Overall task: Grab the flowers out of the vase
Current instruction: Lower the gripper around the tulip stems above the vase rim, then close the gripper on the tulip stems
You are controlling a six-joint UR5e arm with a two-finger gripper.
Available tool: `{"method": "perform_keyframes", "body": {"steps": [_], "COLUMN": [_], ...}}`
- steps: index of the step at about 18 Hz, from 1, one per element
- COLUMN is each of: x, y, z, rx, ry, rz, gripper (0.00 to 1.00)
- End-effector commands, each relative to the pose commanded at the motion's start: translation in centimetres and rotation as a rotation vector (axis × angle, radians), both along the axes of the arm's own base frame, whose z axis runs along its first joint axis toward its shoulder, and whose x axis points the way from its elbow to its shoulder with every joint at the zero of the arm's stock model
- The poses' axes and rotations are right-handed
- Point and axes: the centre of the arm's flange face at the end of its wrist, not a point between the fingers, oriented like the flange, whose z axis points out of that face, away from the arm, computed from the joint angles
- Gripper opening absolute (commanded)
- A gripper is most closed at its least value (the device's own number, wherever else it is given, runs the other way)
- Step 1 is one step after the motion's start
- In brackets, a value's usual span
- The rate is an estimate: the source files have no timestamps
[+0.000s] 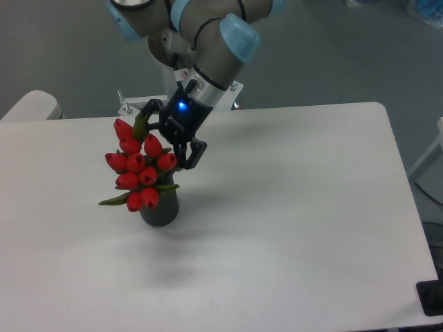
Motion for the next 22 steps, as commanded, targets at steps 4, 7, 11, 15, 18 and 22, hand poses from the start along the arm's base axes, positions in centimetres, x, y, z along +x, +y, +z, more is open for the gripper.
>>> {"method": "perform_keyframes", "body": {"steps": [4,7,11,15,18,22], "x": [-0.1,-0.3,-0.1,0.7,0.7,0.3], "y": [0.3,0.9,1.6,2.2,2.3,2.2], "z": [-0.3,-0.9,-1.1,-1.3,-1.2,-1.1], "rx": [0.001,-0.006,-0.008,-0.005,0.003,0.012], "ry": [0.000,-0.010,-0.016,-0.024,-0.028,-0.021], "rz": [0.001,-0.007,-0.020,-0.043,-0.045,-0.045], "gripper": [1.00,1.00,1.00,1.00,0.99,0.65]}}
